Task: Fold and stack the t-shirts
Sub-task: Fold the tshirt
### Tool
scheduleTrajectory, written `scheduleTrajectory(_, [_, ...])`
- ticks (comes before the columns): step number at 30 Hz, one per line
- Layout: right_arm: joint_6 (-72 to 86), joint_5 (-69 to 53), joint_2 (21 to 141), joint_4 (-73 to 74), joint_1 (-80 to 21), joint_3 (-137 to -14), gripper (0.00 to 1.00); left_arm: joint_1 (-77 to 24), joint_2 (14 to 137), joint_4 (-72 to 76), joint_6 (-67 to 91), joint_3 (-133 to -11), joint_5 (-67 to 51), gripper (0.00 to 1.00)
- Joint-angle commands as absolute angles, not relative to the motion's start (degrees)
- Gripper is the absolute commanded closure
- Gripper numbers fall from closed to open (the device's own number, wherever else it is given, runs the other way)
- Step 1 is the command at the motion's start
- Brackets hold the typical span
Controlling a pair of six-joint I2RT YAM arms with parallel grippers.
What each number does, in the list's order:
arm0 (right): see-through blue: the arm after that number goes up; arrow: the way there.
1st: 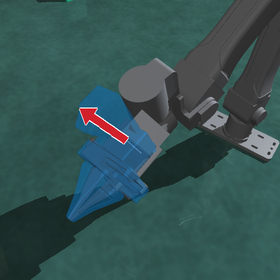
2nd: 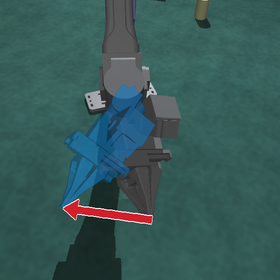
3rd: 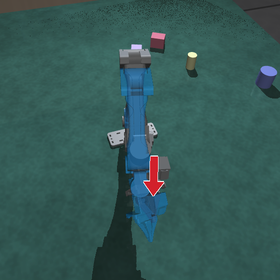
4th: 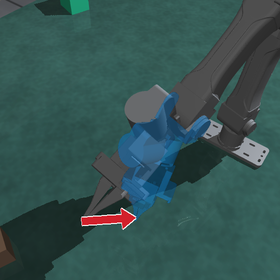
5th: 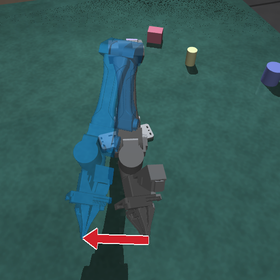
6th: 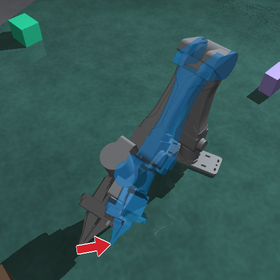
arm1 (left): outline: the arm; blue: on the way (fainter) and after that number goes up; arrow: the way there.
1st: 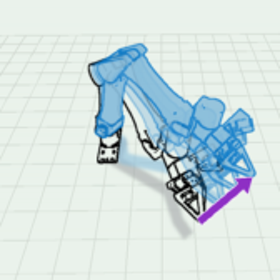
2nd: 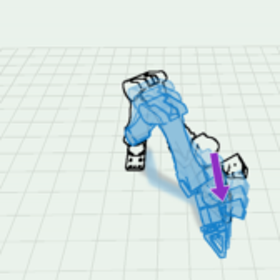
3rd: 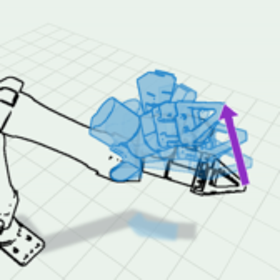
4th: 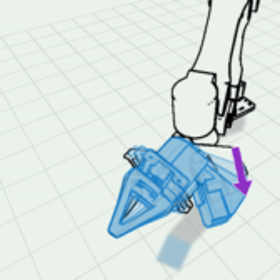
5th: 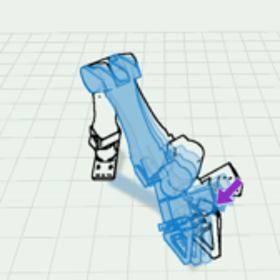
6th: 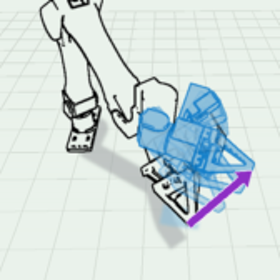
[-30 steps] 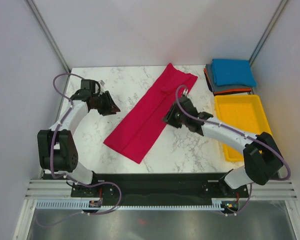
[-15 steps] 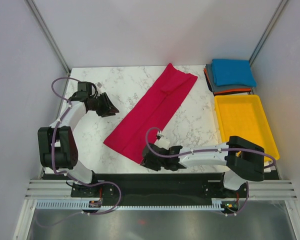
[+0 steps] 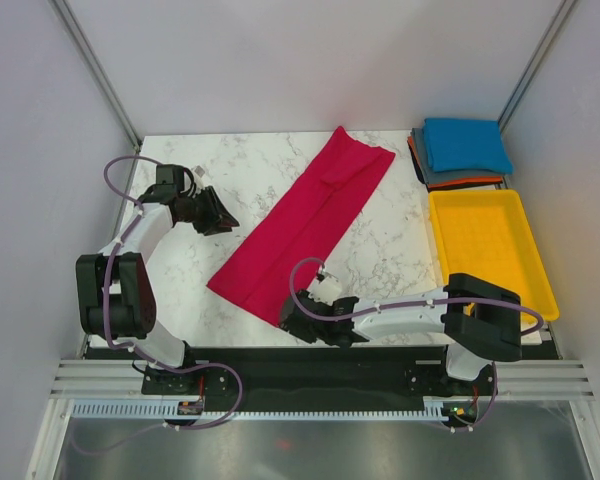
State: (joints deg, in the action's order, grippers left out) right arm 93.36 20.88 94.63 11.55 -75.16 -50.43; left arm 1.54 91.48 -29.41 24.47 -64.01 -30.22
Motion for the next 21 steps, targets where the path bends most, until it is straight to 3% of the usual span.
scheduleTrajectory(1, [94.92, 24.00, 93.95, 11.07, -75.41, -52.90, 0.53, 1.84, 89.74, -27.42, 25.75, -63.37, -31.82, 0.62])
scheduleTrajectory(21, [95.89, 27.16, 99.84, 14.33, -74.97, -55.63, 0.53, 2.02, 89.12, -27.25, 25.84, -63.19, -31.38, 0.62])
